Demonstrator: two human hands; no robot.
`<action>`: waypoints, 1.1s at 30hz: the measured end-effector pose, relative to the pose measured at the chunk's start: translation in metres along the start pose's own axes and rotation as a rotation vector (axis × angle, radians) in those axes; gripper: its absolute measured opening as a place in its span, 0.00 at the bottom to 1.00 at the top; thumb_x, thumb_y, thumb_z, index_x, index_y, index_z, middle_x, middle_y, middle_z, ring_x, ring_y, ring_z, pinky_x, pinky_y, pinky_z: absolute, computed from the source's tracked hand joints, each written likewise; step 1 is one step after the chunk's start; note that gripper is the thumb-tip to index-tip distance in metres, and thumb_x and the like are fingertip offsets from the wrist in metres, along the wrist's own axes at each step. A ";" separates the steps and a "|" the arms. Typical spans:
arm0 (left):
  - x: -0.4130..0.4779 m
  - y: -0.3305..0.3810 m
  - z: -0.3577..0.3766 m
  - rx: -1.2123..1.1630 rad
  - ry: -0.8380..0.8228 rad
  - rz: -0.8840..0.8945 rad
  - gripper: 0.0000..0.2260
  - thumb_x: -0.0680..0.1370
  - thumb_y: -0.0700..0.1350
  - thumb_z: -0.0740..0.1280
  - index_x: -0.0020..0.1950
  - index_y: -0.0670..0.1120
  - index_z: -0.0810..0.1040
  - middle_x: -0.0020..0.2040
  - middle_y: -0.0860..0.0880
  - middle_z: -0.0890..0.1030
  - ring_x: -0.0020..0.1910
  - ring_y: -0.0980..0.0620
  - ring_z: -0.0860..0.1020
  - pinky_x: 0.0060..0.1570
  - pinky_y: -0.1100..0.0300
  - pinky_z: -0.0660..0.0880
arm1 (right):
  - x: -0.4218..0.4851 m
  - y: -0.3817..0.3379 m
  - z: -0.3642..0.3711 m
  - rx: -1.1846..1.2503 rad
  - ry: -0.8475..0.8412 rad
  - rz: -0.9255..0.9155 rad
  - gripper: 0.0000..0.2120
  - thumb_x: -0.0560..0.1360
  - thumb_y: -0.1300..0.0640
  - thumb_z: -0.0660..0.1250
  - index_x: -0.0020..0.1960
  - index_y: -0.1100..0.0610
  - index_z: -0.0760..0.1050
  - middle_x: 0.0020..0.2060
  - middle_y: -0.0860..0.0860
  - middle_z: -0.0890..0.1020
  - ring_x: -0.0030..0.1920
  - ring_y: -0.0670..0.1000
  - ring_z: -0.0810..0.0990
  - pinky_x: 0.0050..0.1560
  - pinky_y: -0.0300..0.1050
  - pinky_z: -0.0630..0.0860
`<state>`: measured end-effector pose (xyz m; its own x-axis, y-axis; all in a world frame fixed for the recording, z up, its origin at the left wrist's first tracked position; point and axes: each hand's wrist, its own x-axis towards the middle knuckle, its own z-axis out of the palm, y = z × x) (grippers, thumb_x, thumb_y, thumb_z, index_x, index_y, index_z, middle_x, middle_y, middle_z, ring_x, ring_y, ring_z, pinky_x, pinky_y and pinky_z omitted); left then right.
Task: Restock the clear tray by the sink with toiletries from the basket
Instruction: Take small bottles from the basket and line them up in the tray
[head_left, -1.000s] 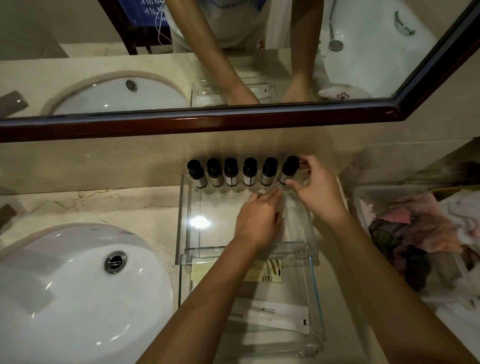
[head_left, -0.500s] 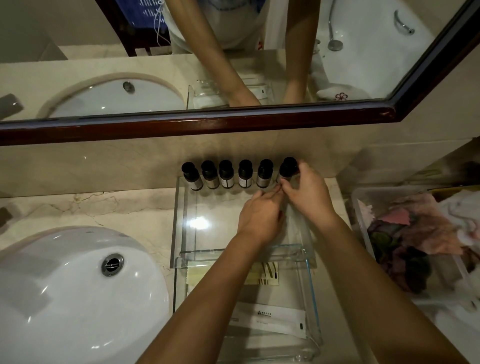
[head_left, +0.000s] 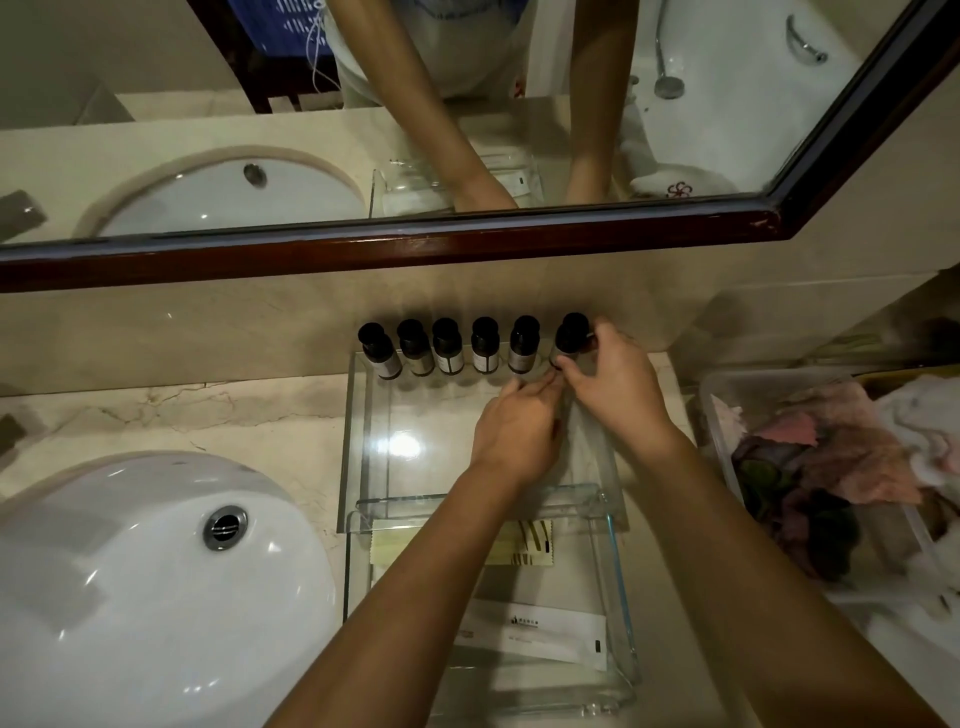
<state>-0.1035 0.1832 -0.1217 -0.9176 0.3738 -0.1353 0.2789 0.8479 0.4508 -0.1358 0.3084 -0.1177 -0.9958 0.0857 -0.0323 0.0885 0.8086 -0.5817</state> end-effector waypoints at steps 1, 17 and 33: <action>-0.001 0.000 -0.001 0.002 -0.004 -0.002 0.25 0.79 0.42 0.59 0.76 0.48 0.58 0.75 0.51 0.63 0.64 0.47 0.67 0.61 0.56 0.69 | 0.000 0.000 0.000 -0.002 -0.002 0.000 0.17 0.74 0.50 0.67 0.58 0.59 0.70 0.52 0.57 0.78 0.54 0.56 0.76 0.49 0.48 0.74; -0.001 -0.012 -0.021 0.089 -0.024 0.006 0.18 0.78 0.38 0.59 0.68 0.45 0.71 0.68 0.46 0.72 0.68 0.47 0.67 0.65 0.55 0.65 | -0.003 0.002 -0.002 0.009 -0.034 0.019 0.14 0.75 0.50 0.66 0.54 0.59 0.72 0.46 0.57 0.80 0.49 0.58 0.77 0.43 0.48 0.73; -0.031 -0.016 -0.028 0.056 -0.024 0.000 0.17 0.79 0.41 0.60 0.68 0.47 0.72 0.67 0.48 0.74 0.68 0.50 0.67 0.63 0.56 0.67 | -0.038 -0.015 -0.014 0.104 0.117 0.071 0.17 0.76 0.52 0.66 0.61 0.60 0.71 0.54 0.55 0.78 0.56 0.55 0.76 0.51 0.44 0.71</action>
<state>-0.0870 0.1476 -0.1002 -0.9108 0.3819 -0.1569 0.2948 0.8676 0.4004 -0.0987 0.3009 -0.0964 -0.9770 0.2128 0.0154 0.1494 0.7338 -0.6627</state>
